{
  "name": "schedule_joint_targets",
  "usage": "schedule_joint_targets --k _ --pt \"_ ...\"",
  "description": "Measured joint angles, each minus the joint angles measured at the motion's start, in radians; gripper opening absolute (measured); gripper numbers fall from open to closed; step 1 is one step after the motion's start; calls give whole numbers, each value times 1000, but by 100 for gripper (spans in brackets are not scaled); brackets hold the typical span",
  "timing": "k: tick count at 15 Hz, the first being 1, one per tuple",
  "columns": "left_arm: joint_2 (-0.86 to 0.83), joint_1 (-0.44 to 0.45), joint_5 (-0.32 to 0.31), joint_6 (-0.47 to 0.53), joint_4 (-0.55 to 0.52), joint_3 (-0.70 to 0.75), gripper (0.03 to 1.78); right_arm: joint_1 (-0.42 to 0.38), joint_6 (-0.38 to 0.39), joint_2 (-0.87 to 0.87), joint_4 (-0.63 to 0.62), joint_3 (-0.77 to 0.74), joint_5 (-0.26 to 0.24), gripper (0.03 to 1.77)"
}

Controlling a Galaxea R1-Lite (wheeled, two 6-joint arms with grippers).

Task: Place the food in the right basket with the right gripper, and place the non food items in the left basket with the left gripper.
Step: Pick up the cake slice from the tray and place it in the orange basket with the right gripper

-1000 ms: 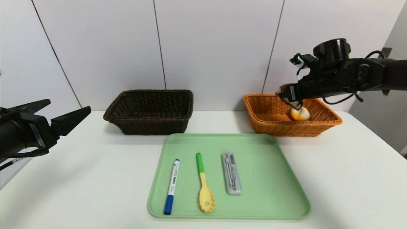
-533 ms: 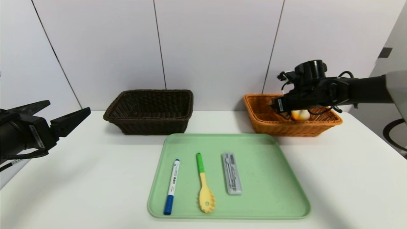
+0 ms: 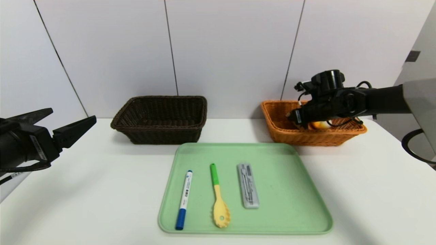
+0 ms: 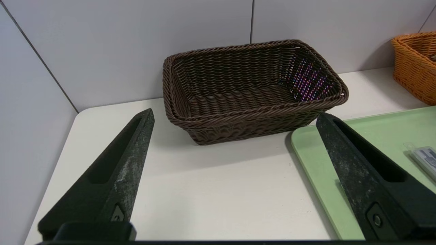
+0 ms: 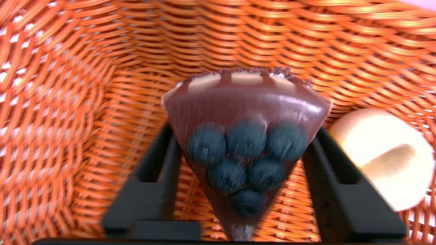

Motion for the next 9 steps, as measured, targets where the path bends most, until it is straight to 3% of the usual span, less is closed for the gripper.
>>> schedule_joint_targets --k 4,9 --pt "-6 0 1 -1 1 2 169 1 0 0 -47 0 -4 136" --pt "-9 0 1 0 -1 2 169 -1 -1 -44 -44 -25 -6 152"
